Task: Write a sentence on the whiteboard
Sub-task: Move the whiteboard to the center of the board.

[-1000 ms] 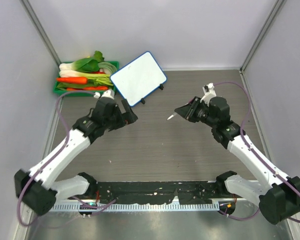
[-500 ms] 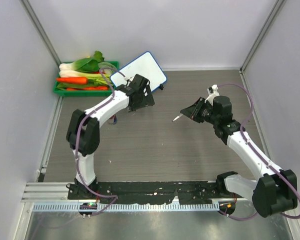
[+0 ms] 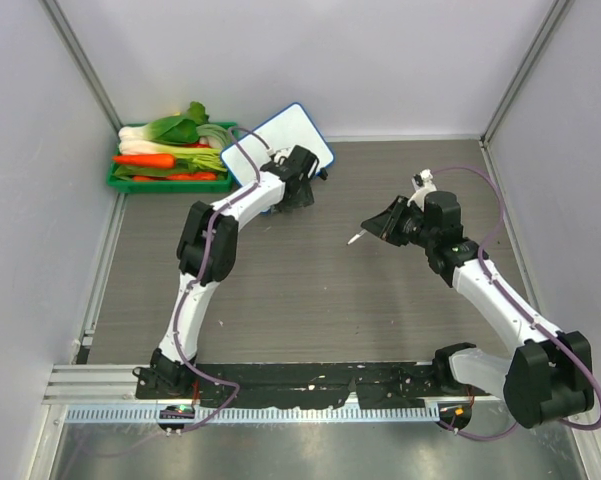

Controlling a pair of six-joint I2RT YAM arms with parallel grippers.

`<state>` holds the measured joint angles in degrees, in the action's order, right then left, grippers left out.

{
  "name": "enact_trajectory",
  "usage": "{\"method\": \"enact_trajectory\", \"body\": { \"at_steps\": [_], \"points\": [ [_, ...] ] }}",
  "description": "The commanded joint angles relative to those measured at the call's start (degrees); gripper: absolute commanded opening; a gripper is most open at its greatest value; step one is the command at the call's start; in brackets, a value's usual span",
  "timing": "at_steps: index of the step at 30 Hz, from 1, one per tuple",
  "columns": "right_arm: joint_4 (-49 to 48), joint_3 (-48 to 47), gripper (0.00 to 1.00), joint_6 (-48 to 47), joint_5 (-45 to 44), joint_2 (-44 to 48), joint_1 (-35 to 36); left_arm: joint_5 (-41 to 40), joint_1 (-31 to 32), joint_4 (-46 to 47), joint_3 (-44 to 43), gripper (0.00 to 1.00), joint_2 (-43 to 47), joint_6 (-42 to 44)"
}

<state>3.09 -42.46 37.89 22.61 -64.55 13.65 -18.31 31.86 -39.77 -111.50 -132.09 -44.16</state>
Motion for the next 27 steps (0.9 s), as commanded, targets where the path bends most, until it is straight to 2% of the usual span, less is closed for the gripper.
{"method": "enact_trajectory", "body": {
  "at_steps": [1,6,12,18,22,27],
  "points": [
    [-1.51,-1.58,0.01,-2.21,-0.81,-0.66,-0.11,-4.54,-0.21,-2.23,-8.18,0.7,-5.0,0.66],
    [-1.16,-2.02,0.01,-3.08,-1.25,-1.36,-0.11,-7.44,-0.13,-3.65,-11.72,0.65,-8.88,1.36],
    [-0.9,-2.1,0.02,-3.61,-1.43,-1.98,-0.12,-9.03,-0.3,-2.86,-9.79,0.51,-8.71,2.5],
    [-0.9,-2.1,0.01,-3.7,-0.99,-2.77,-0.12,-7.63,-0.57,-0.93,-6.19,0.18,-7.22,3.99],
    [-0.98,-2.28,0.02,-3.7,0.06,-3.38,-0.46,-6.75,-0.48,0.74,-2.5,0.0,-5.2,4.79],
    [-0.9,-2.37,0.01,-3.44,1.65,-3.04,-1.08,-5.51,0.66,3.73,4.35,0.0,-0.81,5.58]
  ]
}}
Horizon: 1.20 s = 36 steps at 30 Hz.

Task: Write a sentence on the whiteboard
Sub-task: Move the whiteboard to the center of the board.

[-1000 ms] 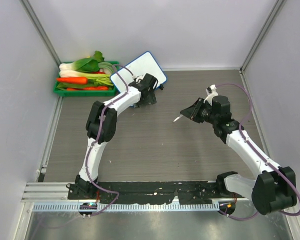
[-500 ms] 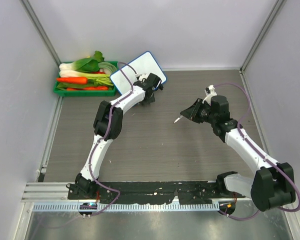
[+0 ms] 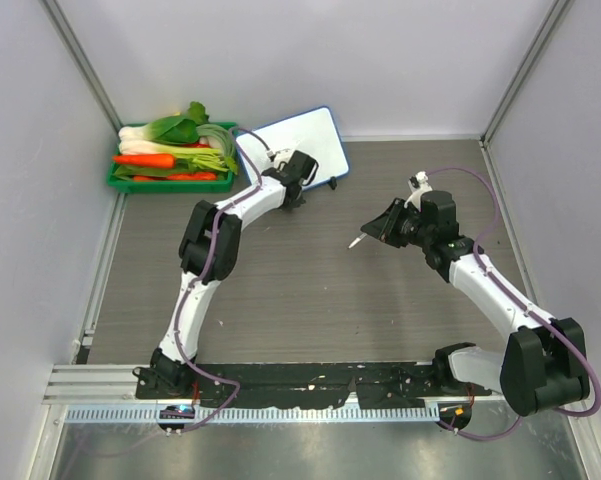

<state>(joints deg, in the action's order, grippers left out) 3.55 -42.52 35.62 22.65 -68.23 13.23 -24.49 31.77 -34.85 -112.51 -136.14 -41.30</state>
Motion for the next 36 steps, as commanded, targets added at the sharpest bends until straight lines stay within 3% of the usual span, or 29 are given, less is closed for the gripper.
{"method": "enact_trajectory", "body": {
  "at_steps": [1,9,19,32,36],
  "points": [
    [-1.27,-2.3,0.02,-1.16,2.04,0.81,-0.93,0.76,1.01,-0.92,6.76,0.0,4.2,2.71],
    [0.57,-2.56,0.01,-1.69,2.22,4.41,-1.54,2.6,4.52,2.77,22.93,0.0,14.04,-0.53],
    [4.44,-2.04,0.01,-2.83,1.52,10.21,-1.9,4.45,15.06,5.85,42.27,0.0,27.67,-8.26],
    [9.1,-1.33,0.01,-4.06,0.64,17.16,-1.81,3.58,32.82,-1.17,49.32,0.0,36.73,-21.8],
    [10.33,-1.16,0.01,-4.33,0.02,18.65,-1.9,4.01,35.64,-3.03,50.19,0.0,37.78,-25.31]
  ]
}}
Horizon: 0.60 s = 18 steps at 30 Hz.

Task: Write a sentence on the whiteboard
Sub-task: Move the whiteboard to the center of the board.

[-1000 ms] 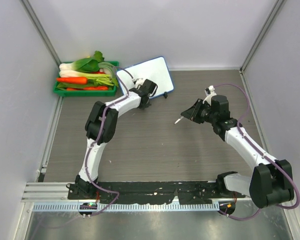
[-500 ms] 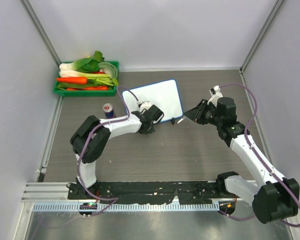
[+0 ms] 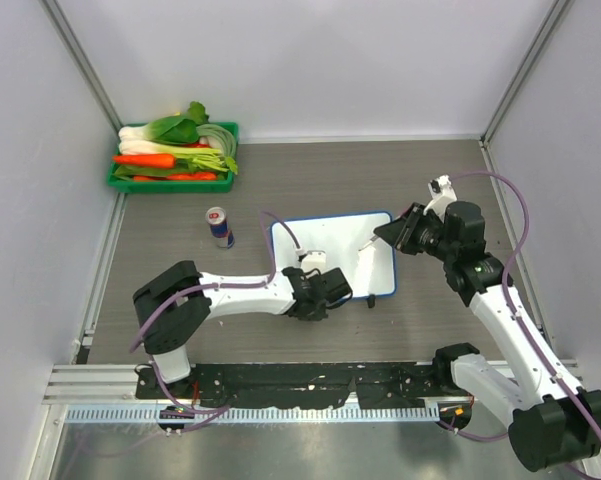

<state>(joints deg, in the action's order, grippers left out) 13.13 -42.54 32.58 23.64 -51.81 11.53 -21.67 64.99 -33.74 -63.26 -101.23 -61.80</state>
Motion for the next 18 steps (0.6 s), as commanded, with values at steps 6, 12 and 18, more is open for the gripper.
{"method": "enact_trajectory", "body": {
  "at_steps": [6,12,18],
  "points": [
    [1.46,-0.96,0.02,-1.29,-1.05,2.86,-0.19,4.0,4.88,-1.16,2.09,0.3,3.41,-6.58],
    [2.25,-2.19,0.02,-1.99,-1.75,2.86,-0.19,4.88,7.52,1.48,1.04,0.5,2.62,-4.83],
    [3.48,-3.86,0.01,-2.87,-2.37,2.77,-0.28,1.64,7.43,-0.36,-0.98,0.82,6.83,0.44]
  ]
}}
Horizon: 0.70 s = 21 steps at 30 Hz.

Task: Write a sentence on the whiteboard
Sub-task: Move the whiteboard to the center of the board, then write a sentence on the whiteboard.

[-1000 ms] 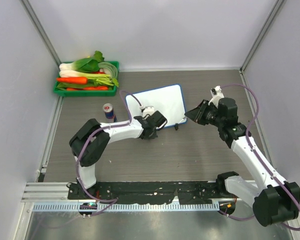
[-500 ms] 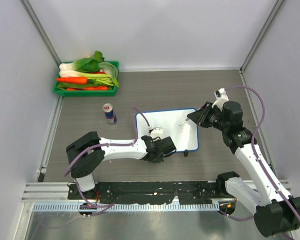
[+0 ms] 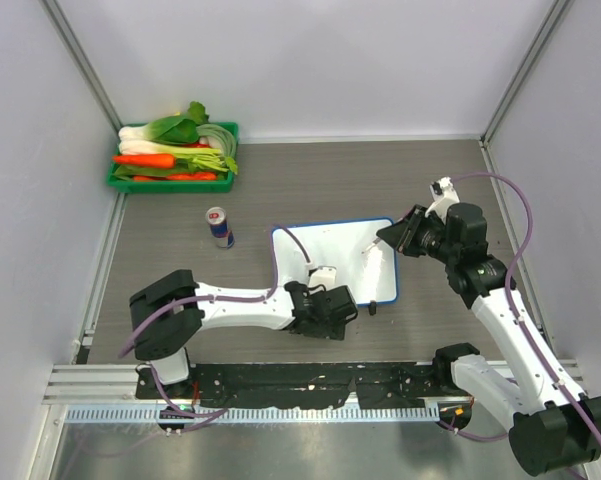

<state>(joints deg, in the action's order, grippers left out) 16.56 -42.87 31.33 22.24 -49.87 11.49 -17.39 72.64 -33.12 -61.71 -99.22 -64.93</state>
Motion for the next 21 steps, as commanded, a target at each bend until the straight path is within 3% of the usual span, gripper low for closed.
{"method": "enact_trajectory", "body": {
  "at_steps": [1,3,7,11,21],
  "points": [
    [0.14,-3.88,0.01,-1.8,-0.97,0.82,-0.24,-3.78,-0.13,-2.11,-3.06,0.86,5.61,4.27],
    [0.49,-4.24,0.01,-2.06,-0.88,0.56,-0.24,-5.81,-0.48,-3.69,-3.59,0.9,7.28,5.07],
    [0.49,-4.24,0.01,-2.24,-0.97,0.21,-0.23,-5.56,-2.32,-3.88,-2.63,0.84,8.78,5.16],
    [0.67,-4.68,0.01,-2.24,-0.71,-0.23,-0.15,-1.16,-5.49,1.73,0.45,0.79,8.78,5.86],
    [1.11,-5.03,0.01,-2.59,-0.88,-0.23,-0.24,4.72,-6.2,9.03,1.15,0.75,1.58,6.48]
  ]
}}
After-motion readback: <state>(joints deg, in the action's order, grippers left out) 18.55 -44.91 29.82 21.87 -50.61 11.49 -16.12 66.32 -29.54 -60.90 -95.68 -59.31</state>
